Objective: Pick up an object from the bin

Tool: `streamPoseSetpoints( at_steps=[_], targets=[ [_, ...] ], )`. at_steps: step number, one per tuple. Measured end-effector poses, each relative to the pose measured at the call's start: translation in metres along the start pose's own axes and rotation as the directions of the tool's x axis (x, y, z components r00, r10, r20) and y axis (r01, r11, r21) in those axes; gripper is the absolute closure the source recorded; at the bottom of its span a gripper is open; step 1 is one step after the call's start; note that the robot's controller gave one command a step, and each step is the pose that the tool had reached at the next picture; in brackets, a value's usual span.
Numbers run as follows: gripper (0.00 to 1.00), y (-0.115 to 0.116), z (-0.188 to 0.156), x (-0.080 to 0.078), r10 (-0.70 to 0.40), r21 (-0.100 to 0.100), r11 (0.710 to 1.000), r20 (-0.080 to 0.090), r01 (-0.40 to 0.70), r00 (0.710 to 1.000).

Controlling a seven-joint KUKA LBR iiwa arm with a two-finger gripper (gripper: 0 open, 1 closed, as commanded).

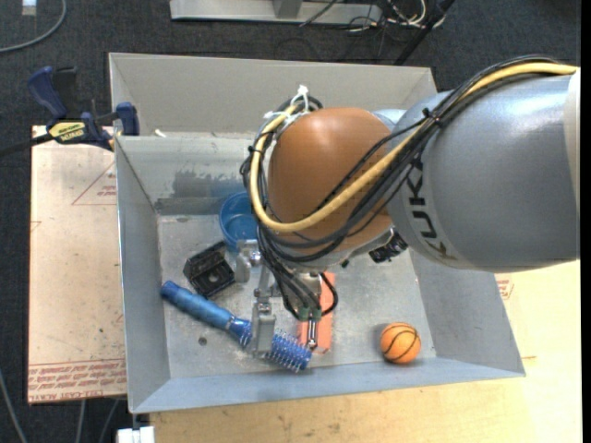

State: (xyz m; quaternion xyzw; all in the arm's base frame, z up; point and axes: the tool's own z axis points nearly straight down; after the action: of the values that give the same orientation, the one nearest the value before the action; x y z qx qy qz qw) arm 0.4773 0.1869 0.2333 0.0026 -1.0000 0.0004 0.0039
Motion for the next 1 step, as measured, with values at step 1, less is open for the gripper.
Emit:
streamPoseSetpoints(
  at_steps=[1],
  targets=[
    [0.0, -0.0012, -0.0043, -0.0018, 0.005, -0.002, 1.0, 0.008, -0.005, 1.0]
  ],
)
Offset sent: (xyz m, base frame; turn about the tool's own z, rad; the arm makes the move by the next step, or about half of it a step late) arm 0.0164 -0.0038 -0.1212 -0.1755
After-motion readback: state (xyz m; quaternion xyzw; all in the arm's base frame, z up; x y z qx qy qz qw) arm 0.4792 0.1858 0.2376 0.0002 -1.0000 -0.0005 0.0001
